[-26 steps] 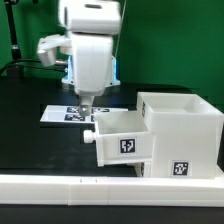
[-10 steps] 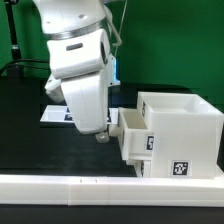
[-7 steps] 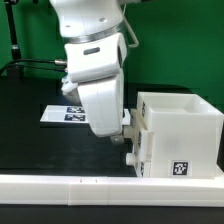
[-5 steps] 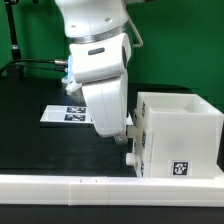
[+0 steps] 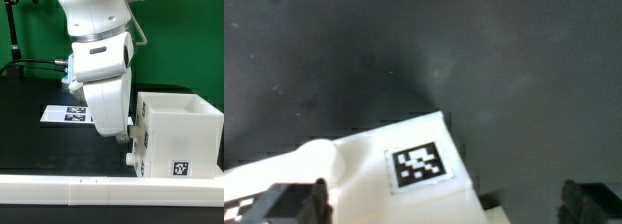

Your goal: Assemble drawer

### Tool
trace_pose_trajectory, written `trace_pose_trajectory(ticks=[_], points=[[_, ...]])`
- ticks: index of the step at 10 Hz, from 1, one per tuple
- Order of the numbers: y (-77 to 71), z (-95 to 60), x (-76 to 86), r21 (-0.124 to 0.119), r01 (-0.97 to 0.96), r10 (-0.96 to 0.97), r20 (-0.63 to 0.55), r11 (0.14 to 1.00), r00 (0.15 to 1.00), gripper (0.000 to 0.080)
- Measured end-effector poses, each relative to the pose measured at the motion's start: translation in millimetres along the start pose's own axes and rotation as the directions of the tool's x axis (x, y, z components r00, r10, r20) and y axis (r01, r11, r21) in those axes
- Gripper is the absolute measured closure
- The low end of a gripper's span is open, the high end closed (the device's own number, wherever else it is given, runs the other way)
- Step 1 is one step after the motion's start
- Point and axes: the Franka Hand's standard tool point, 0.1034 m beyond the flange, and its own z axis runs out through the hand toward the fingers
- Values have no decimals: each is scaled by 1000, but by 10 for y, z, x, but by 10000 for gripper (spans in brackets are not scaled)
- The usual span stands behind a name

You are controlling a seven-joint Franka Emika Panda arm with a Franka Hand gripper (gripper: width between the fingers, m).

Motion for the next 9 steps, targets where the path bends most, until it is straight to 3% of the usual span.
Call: trace_pose_trajectory(ticks=[2,4,6,7,8,9], points=[[5,-13,-25,-2,-9,9,5,1000,1000,151],[-72,-116,-270,0,-38,38,12,999,999,151],[-288,-208,-416,-17,-87,88,29,996,996,151],[-376,-226,-455,-52,-93,95,39,994,995,151],[-509,-214,-498,-52,-110,112,46,993,993,151],[-497,-208,-500,-50,-106,108,47,993,993,151]])
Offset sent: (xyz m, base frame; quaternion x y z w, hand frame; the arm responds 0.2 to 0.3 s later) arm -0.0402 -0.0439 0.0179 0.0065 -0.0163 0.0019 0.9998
